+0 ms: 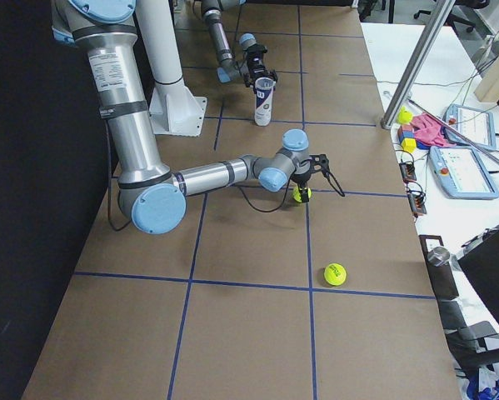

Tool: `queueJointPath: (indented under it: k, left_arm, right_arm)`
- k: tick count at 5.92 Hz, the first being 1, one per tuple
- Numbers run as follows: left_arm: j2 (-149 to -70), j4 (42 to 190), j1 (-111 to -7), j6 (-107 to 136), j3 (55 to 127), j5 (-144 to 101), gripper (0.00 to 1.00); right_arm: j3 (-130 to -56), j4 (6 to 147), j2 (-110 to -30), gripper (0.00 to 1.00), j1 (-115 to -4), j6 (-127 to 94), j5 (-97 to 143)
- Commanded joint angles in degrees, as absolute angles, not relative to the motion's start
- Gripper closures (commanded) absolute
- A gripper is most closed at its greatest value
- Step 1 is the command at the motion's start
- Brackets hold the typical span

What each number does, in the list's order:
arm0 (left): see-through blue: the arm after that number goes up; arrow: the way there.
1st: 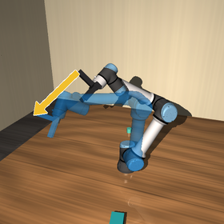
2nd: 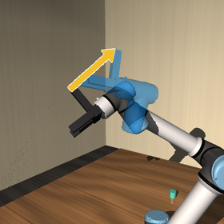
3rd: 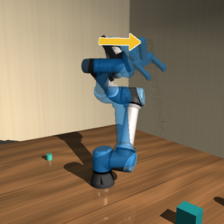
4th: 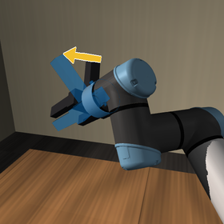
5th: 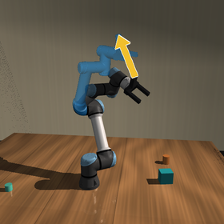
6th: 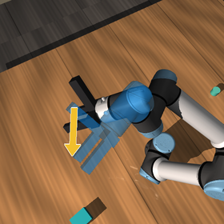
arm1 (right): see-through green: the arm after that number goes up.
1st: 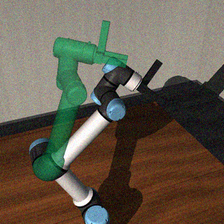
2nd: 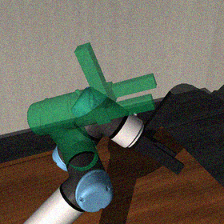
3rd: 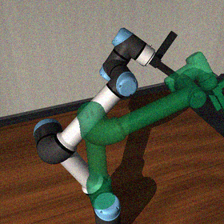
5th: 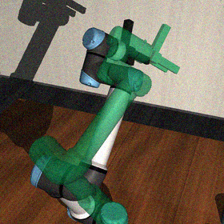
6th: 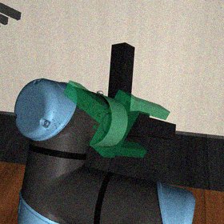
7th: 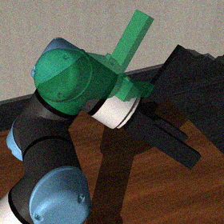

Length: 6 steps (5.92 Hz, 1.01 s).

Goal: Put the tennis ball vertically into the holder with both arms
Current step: 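Grasp the nearer tennis ball with the right gripper while the left holds the can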

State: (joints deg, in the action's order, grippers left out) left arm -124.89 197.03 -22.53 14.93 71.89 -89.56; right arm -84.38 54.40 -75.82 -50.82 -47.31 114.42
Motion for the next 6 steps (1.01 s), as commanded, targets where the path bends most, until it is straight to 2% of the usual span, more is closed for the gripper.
queueJointPath:
  k: [1,2,3,4,6]
  left_arm:
    - [-124.9,197.1,-22.6,14.9,71.9,-89.6,0.17]
    - [-125.0,197.0,-22.7,15.0,71.9,-89.6,0.17]
    - [-125.0,197.0,-22.7,15.0,71.9,-89.6,0.17]
    - [-124.9,197.0,-22.8,15.0,71.8,-89.6,0.16]
    - [-124.8,197.0,-22.8,14.9,71.7,-89.6,0.16]
  right_arm:
    - [-83.6,54.3,-75.8,0.44,-49.9,-46.9,113.5]
    - [-84.0,54.1,-75.7,0.95,-50.1,-47.0,113.4]
    - [-84.8,54.1,-75.3,1.0,-51.4,-47.1,113.3]
    - [-90.6,55.2,-74.9,1.0,-52.3,-47.5,113.7]
    - [-103.2,58.4,-73.9,1.0,-50.4,-62.8,113.6]
